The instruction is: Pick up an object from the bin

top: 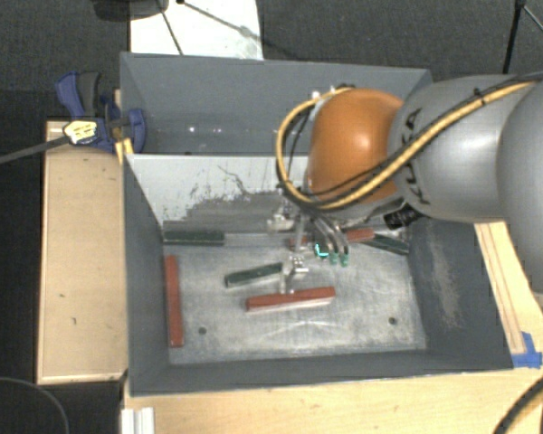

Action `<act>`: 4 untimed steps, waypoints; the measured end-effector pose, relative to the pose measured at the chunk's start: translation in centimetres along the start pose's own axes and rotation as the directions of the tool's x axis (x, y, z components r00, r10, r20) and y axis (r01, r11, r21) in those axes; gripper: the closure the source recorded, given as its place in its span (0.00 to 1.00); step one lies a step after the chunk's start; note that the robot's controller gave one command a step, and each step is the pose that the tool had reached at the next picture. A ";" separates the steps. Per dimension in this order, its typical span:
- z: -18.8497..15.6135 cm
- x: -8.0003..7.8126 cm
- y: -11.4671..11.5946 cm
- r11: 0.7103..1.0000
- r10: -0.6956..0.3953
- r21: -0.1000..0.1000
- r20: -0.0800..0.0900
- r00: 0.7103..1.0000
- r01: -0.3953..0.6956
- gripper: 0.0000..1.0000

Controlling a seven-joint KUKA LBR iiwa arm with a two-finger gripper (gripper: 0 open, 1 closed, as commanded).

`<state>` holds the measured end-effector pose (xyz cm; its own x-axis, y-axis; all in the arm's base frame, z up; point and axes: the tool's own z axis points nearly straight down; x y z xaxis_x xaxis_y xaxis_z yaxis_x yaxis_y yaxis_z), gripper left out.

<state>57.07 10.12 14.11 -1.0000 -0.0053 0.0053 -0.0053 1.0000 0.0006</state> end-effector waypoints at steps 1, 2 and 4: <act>-0.4 -0.2 0.0 1.000 0.002 -0.001 0.008 1.000 -0.002 0.00; 6.1 2.9 0.0 0.989 -0.148 0.000 0.033 0.989 0.148 1.00; -13.9 3.1 4.4 0.979 -0.204 0.002 0.006 0.979 0.204 1.00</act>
Offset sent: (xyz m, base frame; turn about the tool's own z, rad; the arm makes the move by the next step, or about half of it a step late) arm -0.0383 -0.0013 -0.0711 -0.1532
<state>54.07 14.51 28.00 -0.9779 -0.2093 -0.0008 -0.2093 0.9779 0.0001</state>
